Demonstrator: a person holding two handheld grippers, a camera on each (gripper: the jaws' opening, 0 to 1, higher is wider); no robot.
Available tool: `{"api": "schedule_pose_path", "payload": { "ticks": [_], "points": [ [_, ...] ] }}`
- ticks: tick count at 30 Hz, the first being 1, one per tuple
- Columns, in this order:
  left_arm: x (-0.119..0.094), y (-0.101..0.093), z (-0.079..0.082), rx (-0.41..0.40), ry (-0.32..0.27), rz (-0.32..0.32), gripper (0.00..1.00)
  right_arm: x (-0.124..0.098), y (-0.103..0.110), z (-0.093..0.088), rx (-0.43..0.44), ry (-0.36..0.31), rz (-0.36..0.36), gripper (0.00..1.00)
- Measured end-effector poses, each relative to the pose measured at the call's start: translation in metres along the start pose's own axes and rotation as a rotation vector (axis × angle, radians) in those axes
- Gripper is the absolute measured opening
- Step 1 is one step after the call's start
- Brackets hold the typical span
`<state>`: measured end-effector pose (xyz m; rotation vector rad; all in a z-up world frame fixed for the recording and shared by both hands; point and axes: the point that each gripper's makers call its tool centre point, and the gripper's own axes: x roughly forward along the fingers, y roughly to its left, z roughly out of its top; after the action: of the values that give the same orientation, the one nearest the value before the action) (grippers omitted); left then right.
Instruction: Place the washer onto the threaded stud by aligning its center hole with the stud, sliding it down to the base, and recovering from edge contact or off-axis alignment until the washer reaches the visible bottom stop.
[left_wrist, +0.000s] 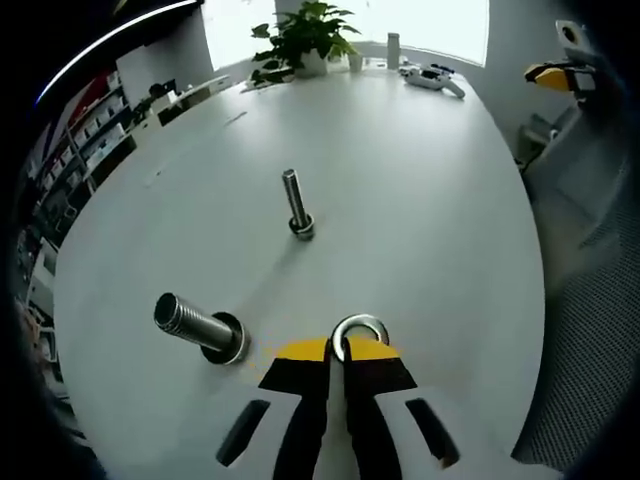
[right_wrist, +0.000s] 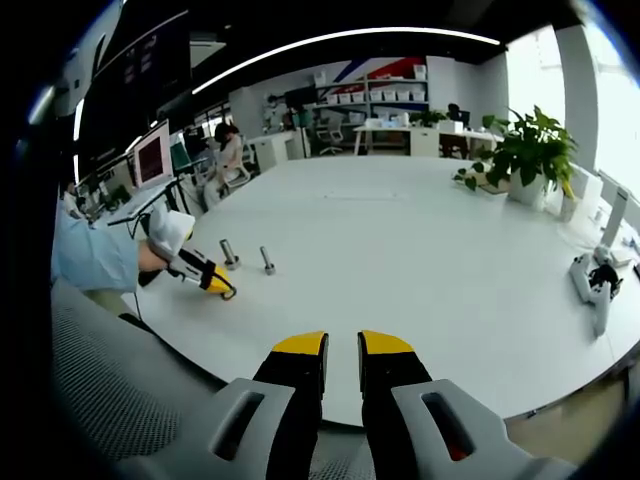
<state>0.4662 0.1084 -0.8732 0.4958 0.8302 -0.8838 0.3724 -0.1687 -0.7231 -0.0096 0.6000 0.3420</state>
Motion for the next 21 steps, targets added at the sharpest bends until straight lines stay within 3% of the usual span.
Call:
{"api": "schedule_pose_path", "payload": {
  "ticks": [10,21],
  "points": [
    [-0.018,0.007,0.012,-0.069,-0.045,0.026,0.01,0.0,-0.001,0.0,0.001,-0.007,-0.003,0.14],
    [-0.055,0.045,0.037,-0.102,-0.103,0.113,0.01,0.0,-0.001,0.0,0.002,-0.01,0.002,0.14]
  ]
}}
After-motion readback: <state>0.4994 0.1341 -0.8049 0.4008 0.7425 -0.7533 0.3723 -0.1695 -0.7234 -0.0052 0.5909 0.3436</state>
